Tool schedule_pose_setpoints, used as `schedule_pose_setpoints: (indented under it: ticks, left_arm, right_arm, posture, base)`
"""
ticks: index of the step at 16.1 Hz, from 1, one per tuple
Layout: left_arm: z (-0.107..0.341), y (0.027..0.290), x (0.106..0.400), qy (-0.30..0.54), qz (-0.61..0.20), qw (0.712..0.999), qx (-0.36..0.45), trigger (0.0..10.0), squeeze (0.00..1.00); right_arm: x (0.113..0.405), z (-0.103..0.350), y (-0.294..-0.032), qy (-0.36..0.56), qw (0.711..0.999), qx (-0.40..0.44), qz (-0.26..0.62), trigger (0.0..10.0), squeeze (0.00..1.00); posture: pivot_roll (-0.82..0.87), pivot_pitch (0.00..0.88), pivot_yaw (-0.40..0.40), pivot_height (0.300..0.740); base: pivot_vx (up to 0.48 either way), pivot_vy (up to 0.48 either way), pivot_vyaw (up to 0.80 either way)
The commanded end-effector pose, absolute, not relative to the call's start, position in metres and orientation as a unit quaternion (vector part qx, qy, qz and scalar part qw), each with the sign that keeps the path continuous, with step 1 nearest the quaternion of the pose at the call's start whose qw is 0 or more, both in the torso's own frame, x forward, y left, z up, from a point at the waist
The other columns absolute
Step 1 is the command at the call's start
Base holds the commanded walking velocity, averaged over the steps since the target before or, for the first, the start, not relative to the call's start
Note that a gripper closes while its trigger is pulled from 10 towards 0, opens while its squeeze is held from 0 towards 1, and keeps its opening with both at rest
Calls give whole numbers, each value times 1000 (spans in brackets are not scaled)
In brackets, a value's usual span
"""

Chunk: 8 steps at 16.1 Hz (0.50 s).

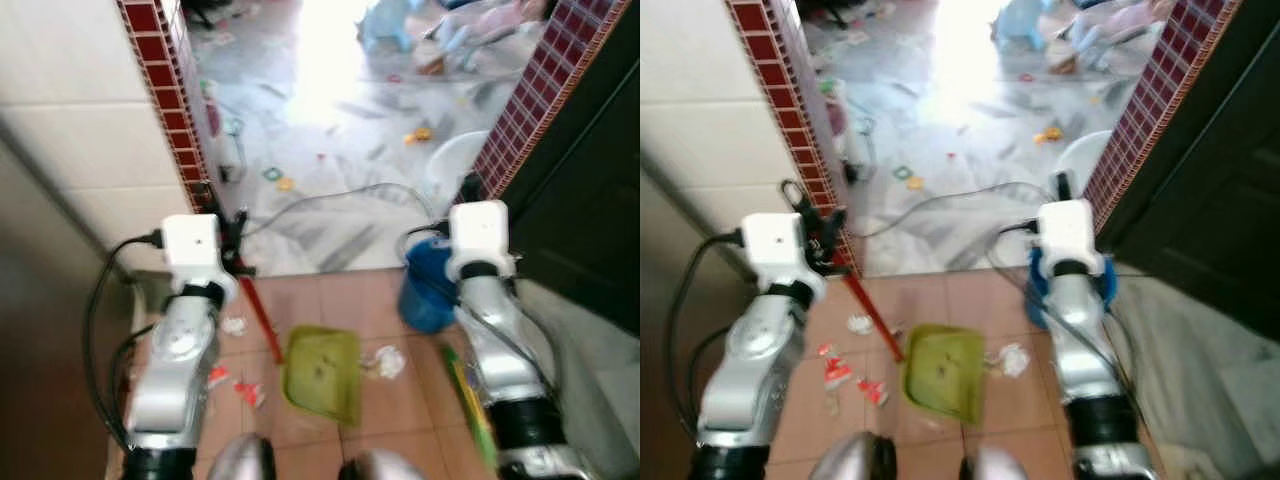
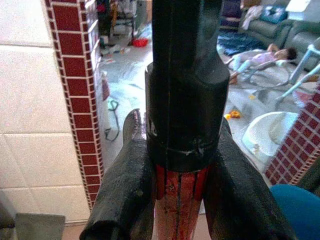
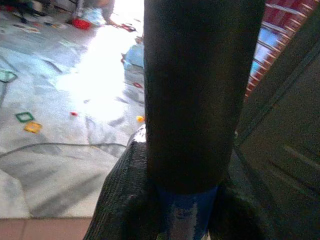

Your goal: Sweep floor

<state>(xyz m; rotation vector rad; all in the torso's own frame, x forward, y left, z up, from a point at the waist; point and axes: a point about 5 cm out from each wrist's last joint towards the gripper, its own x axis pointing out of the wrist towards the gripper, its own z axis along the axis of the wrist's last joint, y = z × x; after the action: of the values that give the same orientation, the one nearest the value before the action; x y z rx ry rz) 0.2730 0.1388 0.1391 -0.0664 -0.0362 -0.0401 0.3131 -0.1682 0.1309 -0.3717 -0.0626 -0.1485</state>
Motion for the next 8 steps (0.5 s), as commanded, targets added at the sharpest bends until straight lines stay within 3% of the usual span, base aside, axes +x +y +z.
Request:
schedule_pose_setpoints:
  ticks: [1,2,8]
  left_arm:
    - [152,142,274,-53,-5,999,-13,10000,0]
    - [152,143,274,-54,11,998,-5,10000,0]
    - [147,139,281,-56,35,998,-6,10000,0]
  right_arm:
    - [316,141,-172,-52,978,-185,-80,10000,0]
    - [316,141,-171,-53,979,-182,-78,10000,0]
    - [320,145,-167,-62,980,-177,-74,10000,0]
  posture:
    - [-43,100,-13,740]
    - [-44,100,-12,740]
    - [-58,106,2,740]
  base:
    - [454,0,0]
    - [420,0,0]
    - [0,0,0]
